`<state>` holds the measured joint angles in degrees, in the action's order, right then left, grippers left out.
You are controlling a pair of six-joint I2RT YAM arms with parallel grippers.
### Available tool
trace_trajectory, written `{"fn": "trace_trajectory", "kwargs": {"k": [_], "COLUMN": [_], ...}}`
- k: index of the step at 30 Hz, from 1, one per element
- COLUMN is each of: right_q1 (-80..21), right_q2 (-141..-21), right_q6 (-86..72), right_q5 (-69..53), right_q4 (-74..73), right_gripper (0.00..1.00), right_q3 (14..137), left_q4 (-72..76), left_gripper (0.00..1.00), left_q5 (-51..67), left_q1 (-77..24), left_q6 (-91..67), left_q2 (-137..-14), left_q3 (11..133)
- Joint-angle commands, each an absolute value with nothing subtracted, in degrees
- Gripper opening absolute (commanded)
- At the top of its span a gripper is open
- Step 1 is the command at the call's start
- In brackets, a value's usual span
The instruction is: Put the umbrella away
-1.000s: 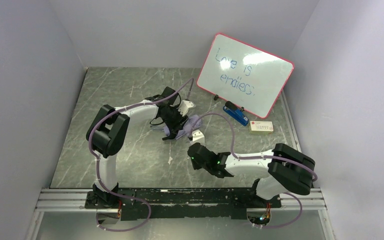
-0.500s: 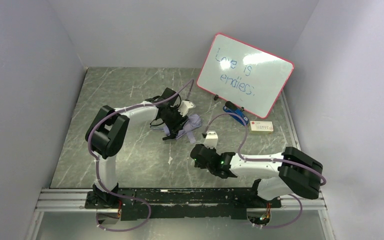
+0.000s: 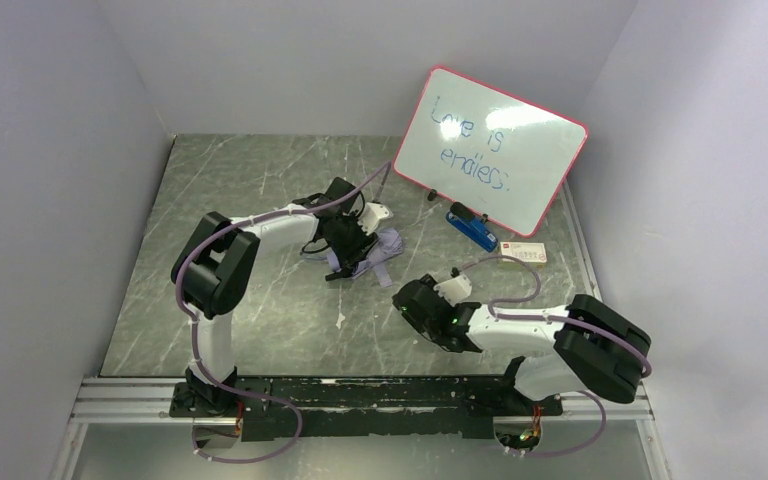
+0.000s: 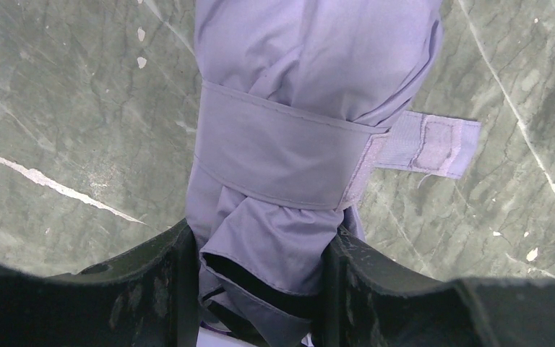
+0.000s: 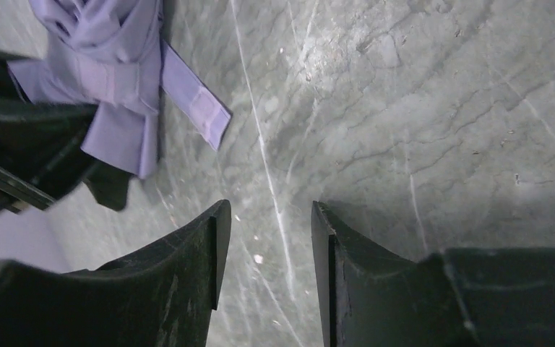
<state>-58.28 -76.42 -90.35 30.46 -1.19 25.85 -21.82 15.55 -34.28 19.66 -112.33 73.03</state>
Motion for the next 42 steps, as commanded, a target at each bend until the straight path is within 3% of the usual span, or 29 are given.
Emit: {"fn": "trace_trajectory", "kwargs": {"k": [1, 7, 16, 42], "right_q1": [-56.77, -55.16, -53.17, -49.82], "right_q2": [-77.48, -83.63, -88.45, -96.25], "right_q6": [-103.32, -107.05, -107.66, -98.06], "right_q5": [32.14, 28.87, 28.23, 26.02], "right_q4": [4.27, 11.41, 10.57, 22.96], "right_gripper": [0.48, 0.46, 0.45, 0.39], "right_q3": [25.24, 24.88, 26.72, 26.56], "left_q4": [-25.49, -25.40, -25.26, -25.66], "left_gripper": [0.05, 0.05, 0.05, 0.05], "left_q5": [4.57, 4.25, 4.26, 4.29], "left_q1": [-33.74, -34.08, -34.19, -34.45], "left_q6": [20.85, 20.98, 21.13, 21.35], "left_q2": [-116.53, -116.50, -116.35, -116.28], "left_q3": [69.64, 69.60, 68.87, 69.00]}}
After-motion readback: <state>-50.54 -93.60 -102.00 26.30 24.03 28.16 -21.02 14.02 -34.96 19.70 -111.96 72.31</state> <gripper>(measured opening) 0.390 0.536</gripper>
